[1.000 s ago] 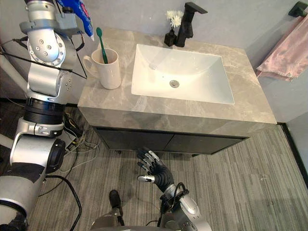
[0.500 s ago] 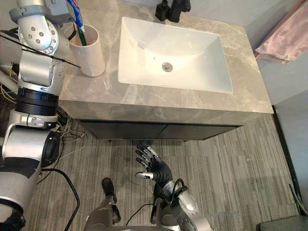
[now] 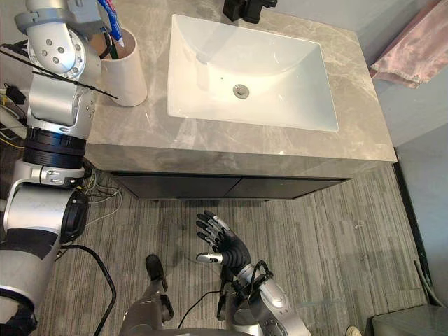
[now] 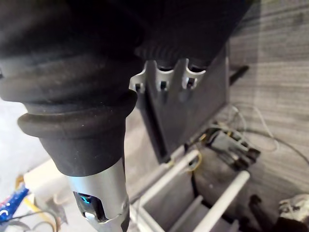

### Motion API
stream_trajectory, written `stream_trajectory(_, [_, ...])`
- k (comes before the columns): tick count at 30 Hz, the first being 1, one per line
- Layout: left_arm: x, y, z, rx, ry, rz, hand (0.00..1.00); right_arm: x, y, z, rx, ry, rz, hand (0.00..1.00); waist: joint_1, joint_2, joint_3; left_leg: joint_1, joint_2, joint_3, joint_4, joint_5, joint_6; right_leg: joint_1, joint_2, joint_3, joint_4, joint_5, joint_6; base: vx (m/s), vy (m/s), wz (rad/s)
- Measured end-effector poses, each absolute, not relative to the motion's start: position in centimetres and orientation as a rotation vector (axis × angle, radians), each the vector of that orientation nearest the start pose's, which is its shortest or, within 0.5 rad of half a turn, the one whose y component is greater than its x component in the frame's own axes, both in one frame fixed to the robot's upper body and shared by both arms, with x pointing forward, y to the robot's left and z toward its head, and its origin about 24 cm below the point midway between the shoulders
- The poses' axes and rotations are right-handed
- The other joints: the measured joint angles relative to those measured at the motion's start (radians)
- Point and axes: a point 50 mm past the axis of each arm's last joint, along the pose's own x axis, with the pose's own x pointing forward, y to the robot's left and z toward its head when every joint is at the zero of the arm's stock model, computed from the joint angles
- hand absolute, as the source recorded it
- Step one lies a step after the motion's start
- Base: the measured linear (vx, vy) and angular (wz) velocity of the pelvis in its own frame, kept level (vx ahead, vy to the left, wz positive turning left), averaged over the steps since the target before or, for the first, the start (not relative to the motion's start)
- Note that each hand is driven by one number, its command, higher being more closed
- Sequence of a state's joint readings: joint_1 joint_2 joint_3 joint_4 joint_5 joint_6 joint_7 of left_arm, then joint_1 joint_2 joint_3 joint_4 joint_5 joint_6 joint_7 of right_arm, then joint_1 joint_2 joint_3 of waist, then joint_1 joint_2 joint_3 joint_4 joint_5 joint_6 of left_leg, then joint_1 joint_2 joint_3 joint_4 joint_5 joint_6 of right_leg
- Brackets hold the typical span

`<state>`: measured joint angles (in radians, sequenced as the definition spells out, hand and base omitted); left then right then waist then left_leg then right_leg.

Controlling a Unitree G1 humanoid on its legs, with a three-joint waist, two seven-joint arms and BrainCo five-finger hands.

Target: Organize washtable

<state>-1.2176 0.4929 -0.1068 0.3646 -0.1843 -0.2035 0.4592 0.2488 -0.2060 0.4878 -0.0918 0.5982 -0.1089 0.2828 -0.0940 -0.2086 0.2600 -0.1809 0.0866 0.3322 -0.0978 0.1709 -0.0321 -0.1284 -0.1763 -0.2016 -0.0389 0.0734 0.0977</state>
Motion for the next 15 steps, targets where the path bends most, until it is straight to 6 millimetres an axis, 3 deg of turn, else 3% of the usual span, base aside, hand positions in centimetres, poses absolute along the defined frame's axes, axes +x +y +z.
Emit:
stream_trajectory(11, [33.45,16.37,38.48,0.071,-1.082,0.26,1.0,17.28,-7.58,1.29,0.516,0.15,0.621,0.0,0.002,0.003,0.002,-0.005,-0.002,-0.013,0.001,0.0,0.0,0.003,0.0,-0.014,0.0,0.0,-0.001,0.01,0.005,0.02])
stream_trajectory(15, [33.36,15.71,38.4,0.059,-1.086,0.233,1.0,17.34,-7.83,1.27,0.51,0.15,0.616,0.0,0.003,0.028,0.02,-0.005,-0.003,-0.027,0.002,0.005,0.007,0.004,0.0,-0.041,0.02,-0.001,-0.001,0.0,0.019,0.09])
